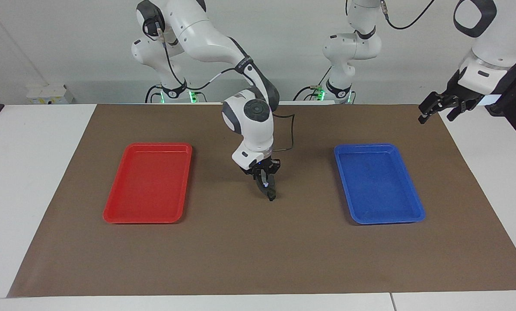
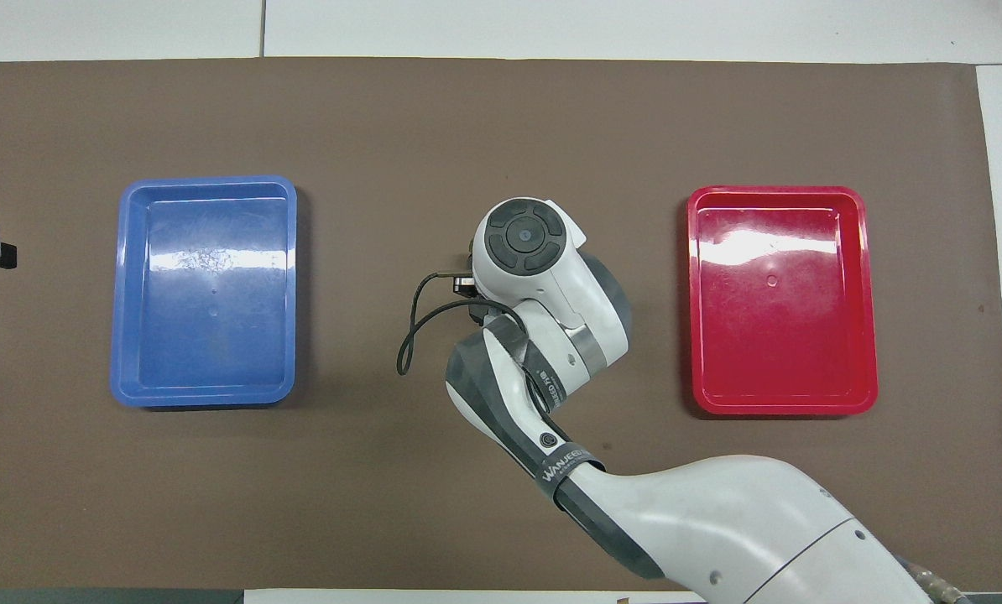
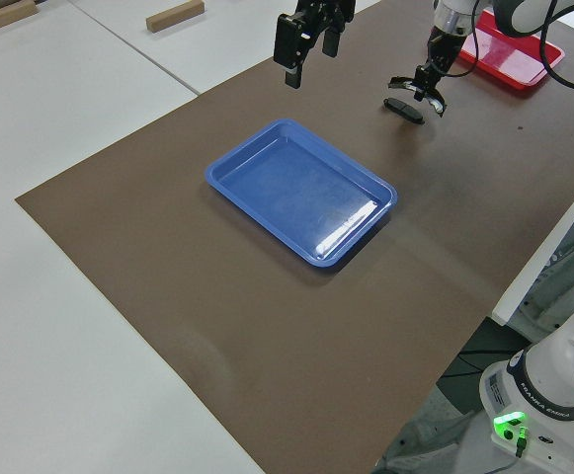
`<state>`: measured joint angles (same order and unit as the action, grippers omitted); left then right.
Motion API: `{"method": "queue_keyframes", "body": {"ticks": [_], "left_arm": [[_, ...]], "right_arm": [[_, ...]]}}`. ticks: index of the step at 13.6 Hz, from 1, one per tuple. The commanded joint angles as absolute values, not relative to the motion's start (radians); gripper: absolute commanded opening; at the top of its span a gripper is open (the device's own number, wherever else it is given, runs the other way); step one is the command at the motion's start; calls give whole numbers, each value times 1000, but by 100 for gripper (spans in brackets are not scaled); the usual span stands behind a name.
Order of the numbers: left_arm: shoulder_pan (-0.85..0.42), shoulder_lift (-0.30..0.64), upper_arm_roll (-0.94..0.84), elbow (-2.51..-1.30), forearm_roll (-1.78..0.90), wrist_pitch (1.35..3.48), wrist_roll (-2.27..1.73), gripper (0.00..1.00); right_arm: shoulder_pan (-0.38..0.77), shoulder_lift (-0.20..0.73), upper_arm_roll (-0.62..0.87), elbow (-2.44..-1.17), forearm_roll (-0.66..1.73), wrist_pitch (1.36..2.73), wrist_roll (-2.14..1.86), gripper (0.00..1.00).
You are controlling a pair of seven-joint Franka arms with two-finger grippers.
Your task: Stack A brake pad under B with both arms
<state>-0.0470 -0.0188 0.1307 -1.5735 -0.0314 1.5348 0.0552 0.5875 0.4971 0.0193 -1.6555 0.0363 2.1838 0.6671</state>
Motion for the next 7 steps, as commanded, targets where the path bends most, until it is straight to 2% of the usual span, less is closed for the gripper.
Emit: {"method": "queue_keyframes", "body": {"ticks": [1,7], "left_arm": [[-11,8,123,-1531,-32,1474,126,99],[-18,-20,121,-1588,-32,1486,127,100]], "right_arm": [[598,500,21,-1684,31,2242,706,0],[598,500,21,-1694,-8,2260,658,0]]}}
